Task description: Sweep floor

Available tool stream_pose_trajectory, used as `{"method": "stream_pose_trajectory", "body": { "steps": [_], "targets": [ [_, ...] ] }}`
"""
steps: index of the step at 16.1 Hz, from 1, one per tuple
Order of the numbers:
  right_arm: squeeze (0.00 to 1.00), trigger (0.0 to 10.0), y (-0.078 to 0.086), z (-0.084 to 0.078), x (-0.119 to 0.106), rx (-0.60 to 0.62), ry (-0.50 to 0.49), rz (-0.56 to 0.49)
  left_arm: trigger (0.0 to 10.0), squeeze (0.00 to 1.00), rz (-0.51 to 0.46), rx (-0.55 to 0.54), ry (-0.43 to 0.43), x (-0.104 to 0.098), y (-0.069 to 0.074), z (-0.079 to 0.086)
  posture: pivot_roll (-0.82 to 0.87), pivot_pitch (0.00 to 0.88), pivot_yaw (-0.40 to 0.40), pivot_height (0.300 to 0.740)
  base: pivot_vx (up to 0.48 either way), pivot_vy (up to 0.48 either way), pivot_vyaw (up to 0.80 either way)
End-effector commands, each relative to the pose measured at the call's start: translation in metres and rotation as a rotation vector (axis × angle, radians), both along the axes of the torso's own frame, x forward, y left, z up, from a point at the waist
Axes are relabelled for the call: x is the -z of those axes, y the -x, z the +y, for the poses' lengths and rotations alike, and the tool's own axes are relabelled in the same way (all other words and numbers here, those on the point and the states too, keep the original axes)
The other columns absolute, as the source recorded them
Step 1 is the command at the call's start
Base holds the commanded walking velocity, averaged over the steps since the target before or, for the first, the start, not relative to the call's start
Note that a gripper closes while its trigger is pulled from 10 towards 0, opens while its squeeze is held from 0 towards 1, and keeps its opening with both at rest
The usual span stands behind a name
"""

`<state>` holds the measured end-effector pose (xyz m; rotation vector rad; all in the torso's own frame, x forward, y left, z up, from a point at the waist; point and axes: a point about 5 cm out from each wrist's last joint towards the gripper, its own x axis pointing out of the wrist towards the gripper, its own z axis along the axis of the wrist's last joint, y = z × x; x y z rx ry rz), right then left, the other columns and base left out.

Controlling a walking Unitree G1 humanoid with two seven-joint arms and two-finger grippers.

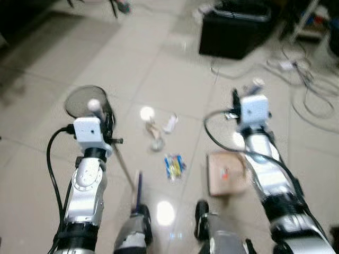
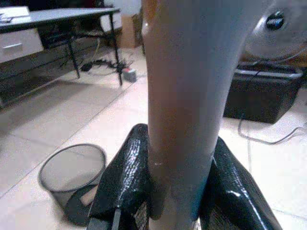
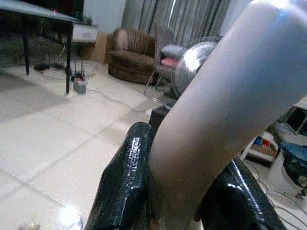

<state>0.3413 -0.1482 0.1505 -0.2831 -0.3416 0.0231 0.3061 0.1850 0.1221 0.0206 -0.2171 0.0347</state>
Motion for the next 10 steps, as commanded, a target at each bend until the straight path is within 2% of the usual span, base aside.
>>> {"method": "stream_pose_trajectory", "body": {
  "steps": [1, 6, 10],
  "targets": [
    [0.0, 10.0, -0.001, 0.021, -0.005, -0.071, 0.028, -0.049, 10.0, 0.0, -0.019, -0.018, 0.006, 0.002, 0.003, 0.005, -0.05, 0.349, 0.024, 0.74, 0.0, 0.0, 0.0],
    [0.0, 10.0, -0.002, 0.052, 0.002, -0.113, 0.031, -0.061, 10.0, 0.0, -0.046, -0.006, -0.014, 0.001, -0.007, -0.003, -0.04, 0.353, 0.032, 0.74, 0.0, 0.0, 0.0],
    [0.0, 10.0, -0.002, 0.057, 0.013, -0.09, 0.027, -0.023, 10.0, 0.0, -0.073, 0.008, -0.007, 0.001, -0.016, -0.016, -0.05, 0.346, 0.035, 0.74, 0.0, 0.0, 0.0]
  ]
}}
